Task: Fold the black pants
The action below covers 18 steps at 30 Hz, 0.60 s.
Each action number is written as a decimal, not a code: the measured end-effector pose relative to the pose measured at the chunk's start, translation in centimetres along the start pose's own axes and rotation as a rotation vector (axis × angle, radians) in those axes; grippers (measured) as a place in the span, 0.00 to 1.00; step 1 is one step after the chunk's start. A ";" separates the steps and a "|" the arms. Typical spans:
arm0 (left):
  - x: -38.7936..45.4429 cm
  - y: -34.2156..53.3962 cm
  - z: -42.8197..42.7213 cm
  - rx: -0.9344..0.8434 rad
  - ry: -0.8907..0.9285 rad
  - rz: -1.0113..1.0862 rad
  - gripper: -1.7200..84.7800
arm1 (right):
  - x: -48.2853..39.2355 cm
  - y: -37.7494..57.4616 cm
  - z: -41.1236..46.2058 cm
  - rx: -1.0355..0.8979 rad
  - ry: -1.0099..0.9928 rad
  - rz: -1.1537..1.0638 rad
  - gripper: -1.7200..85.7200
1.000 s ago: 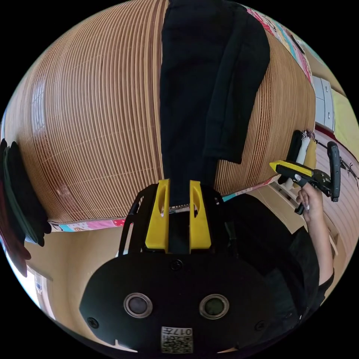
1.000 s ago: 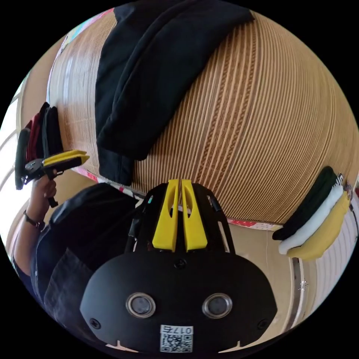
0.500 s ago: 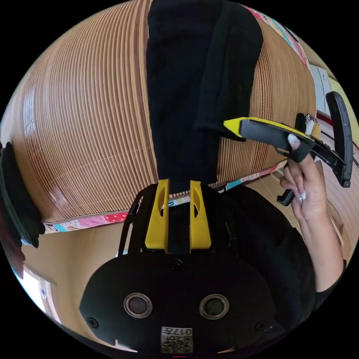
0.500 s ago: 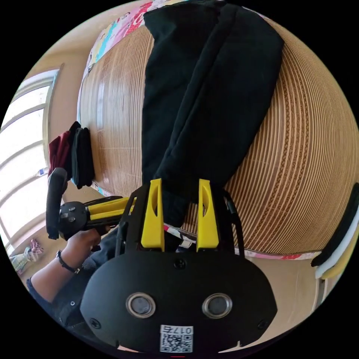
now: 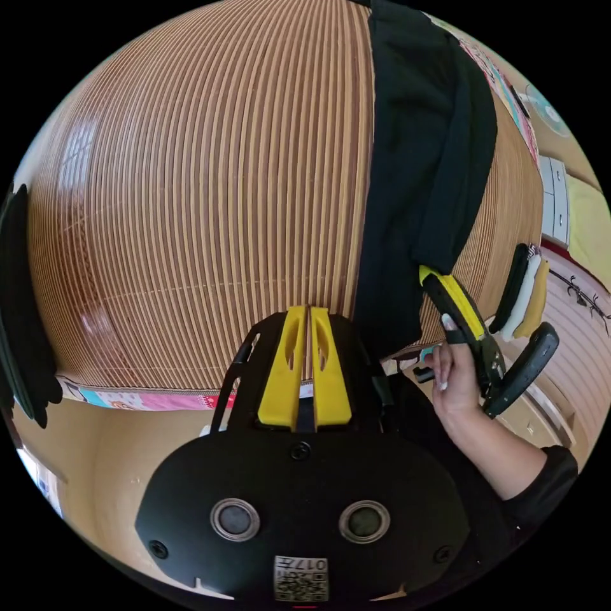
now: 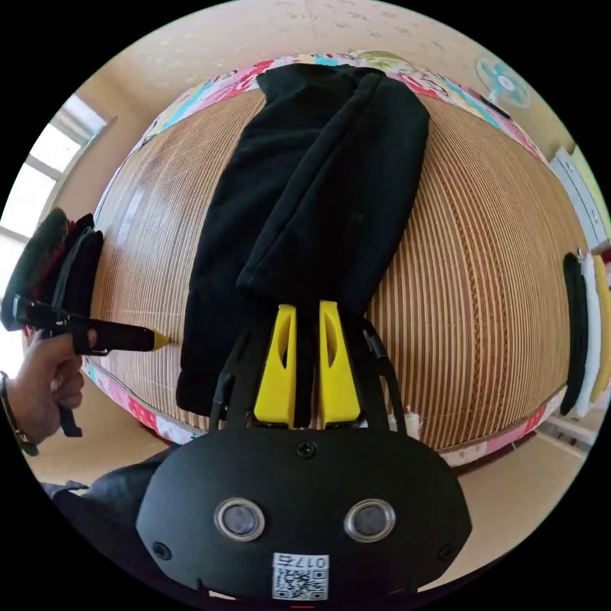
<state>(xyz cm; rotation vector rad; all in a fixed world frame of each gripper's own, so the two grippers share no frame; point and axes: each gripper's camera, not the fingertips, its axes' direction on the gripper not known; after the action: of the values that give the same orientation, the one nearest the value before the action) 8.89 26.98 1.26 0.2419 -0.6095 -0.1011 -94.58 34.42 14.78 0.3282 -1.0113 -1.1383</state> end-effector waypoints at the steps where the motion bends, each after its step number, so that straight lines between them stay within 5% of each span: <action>1: 0.0 -0.3 -0.3 0.004 -0.030 0.002 0.04 | 2.0 -0.9 -0.2 -0.066 -0.089 0.163 0.10; 6: 1.2 -3.9 -4.5 0.036 -0.062 0.021 0.04 | 10.0 -3.7 -1.5 -0.322 -0.653 0.519 0.09; 8: 1.1 -4.3 -6.3 0.052 -0.030 0.003 0.05 | 14.3 -2.2 -3.7 -0.209 -1.021 0.633 0.08; 11: 0.3 -4.2 -7.1 0.040 0.002 -0.031 0.10 | 20.0 0.6 -7.1 0.041 -1.285 0.546 0.07; 15: -0.9 -3.3 -4.3 -0.024 0.116 -0.027 0.12 | 28.6 6.6 -7.7 0.202 -1.289 0.556 0.05; 18: -1.8 -2.5 -1.3 -0.057 0.260 -0.096 0.13 | 35.5 13.4 -5.5 0.153 -1.067 0.966 0.04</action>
<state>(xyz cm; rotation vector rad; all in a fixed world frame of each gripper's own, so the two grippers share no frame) 8.12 25.13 -1.46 0.2244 -0.3358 -0.1766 -80.17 7.98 38.53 -0.6961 -1.8894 -0.2636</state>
